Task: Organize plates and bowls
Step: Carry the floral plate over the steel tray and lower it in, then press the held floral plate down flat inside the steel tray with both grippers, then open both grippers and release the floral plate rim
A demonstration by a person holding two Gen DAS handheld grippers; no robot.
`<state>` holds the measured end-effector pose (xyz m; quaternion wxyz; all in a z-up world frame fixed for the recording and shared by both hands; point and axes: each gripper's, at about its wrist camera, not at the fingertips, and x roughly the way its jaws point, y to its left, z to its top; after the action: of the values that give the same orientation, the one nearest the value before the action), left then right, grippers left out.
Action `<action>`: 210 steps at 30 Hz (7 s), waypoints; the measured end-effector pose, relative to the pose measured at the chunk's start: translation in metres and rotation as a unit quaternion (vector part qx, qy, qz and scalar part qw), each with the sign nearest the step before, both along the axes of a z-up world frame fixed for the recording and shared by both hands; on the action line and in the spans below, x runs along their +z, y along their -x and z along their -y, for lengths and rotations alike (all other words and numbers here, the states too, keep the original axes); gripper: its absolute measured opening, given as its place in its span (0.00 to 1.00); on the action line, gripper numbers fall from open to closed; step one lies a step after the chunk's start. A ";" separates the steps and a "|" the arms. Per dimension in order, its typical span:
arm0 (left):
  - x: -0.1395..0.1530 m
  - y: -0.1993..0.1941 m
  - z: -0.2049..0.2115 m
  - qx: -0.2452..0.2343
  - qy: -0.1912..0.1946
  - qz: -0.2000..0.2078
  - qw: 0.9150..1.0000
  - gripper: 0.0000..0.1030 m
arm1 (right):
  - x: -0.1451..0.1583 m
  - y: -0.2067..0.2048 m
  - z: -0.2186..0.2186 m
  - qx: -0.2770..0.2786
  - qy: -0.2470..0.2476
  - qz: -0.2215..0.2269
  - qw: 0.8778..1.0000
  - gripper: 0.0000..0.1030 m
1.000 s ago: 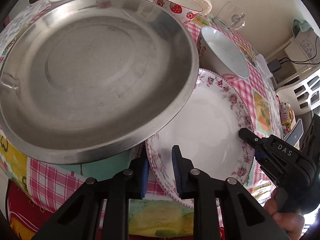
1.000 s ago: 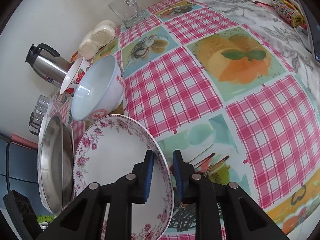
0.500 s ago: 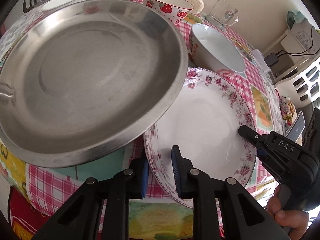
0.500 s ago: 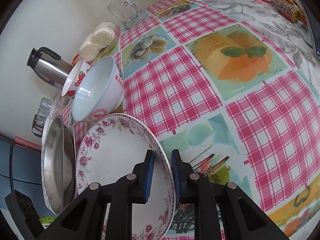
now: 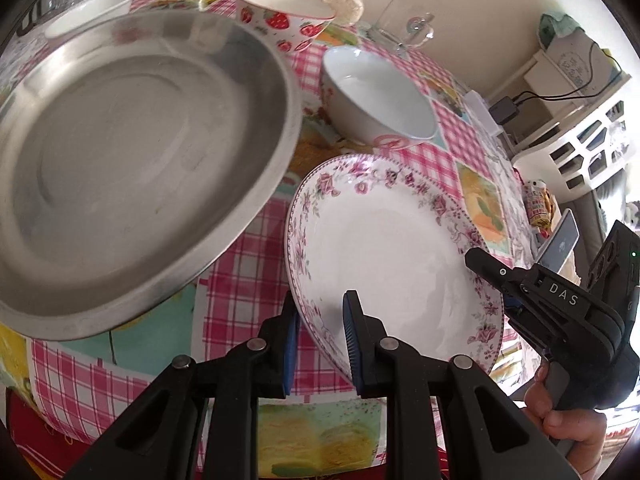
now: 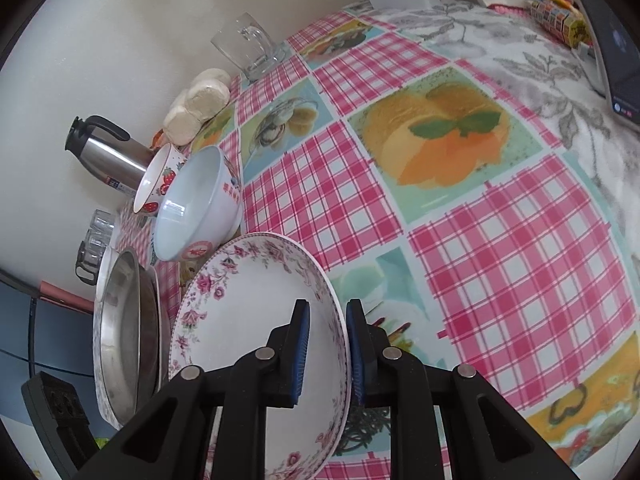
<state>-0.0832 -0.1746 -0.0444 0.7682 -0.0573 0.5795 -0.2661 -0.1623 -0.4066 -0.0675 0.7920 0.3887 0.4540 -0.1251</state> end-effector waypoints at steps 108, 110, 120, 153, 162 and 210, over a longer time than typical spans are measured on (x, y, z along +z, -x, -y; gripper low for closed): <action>0.036 -0.118 -0.216 0.195 0.075 0.011 0.978 0.21 | 0.060 -0.110 -0.187 0.104 0.142 0.080 0.981 0.22; 0.042 -0.117 -0.220 0.200 0.082 0.027 0.976 0.22 | 0.058 -0.109 -0.183 0.094 0.142 0.077 0.982 0.22; 0.021 -0.125 -0.236 0.244 0.080 -0.020 0.966 0.23 | 0.038 -0.098 -0.154 0.033 0.106 0.037 0.993 0.37; 0.018 -0.105 -0.241 0.239 0.104 -0.078 0.962 0.12 | 0.032 -0.083 -0.157 0.089 0.014 -0.006 0.996 0.10; 0.025 -0.106 -0.246 0.254 0.092 -0.057 0.961 0.12 | 0.042 -0.085 -0.158 0.094 0.057 0.002 0.994 0.13; 0.039 -0.105 -0.228 0.223 0.001 0.007 0.975 0.38 | 0.064 -0.093 -0.173 0.110 0.144 0.070 0.981 0.13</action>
<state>0.0222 0.0531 -0.0054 0.8120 -0.1838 0.5467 -0.0893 -0.0692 -0.2337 -0.0036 0.8781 0.2266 0.4148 -0.0741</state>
